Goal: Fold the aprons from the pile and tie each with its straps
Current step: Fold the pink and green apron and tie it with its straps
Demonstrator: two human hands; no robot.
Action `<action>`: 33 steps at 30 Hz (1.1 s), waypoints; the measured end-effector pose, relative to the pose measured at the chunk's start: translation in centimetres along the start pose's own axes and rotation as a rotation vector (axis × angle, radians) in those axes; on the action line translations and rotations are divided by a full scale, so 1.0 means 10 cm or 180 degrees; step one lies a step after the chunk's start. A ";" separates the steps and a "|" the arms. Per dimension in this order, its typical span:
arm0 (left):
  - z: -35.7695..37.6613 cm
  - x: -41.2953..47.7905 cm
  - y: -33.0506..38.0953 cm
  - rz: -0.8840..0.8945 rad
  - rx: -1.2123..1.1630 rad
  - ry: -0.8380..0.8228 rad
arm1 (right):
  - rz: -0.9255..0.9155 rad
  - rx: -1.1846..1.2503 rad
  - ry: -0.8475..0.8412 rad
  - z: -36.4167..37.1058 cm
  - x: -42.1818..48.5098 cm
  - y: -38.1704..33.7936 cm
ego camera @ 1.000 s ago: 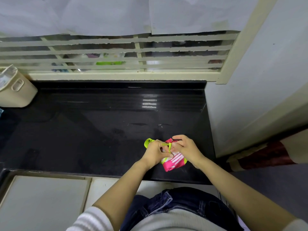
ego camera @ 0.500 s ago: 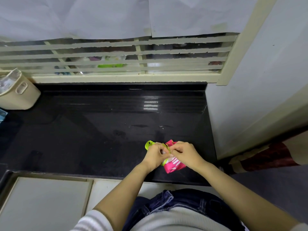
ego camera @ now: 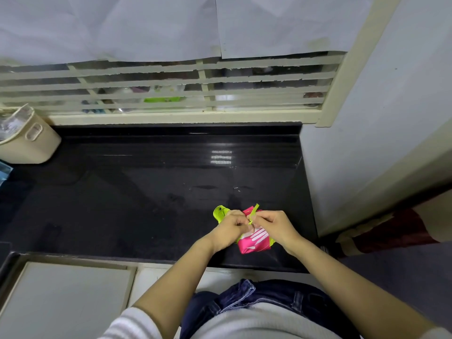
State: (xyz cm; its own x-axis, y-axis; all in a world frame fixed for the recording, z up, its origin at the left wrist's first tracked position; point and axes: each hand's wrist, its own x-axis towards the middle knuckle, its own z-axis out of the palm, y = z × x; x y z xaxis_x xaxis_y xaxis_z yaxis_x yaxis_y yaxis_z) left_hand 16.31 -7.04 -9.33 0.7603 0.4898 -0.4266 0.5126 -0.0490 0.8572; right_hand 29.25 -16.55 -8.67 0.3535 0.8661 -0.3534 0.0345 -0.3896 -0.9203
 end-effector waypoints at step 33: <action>0.16 -0.08 0.06 0.0158 0.0854 0.0408 | -0.0306 0.0279 -0.0087 -0.07 -0.15 0.04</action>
State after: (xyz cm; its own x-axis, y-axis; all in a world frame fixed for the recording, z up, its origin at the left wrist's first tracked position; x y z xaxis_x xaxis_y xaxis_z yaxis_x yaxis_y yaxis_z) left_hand 16.65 -8.81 -8.90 0.7393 0.5861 -0.3315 0.5760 -0.2956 0.7621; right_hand 29.40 -18.19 -8.38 0.3269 0.9068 -0.2662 -0.0153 -0.2765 -0.9609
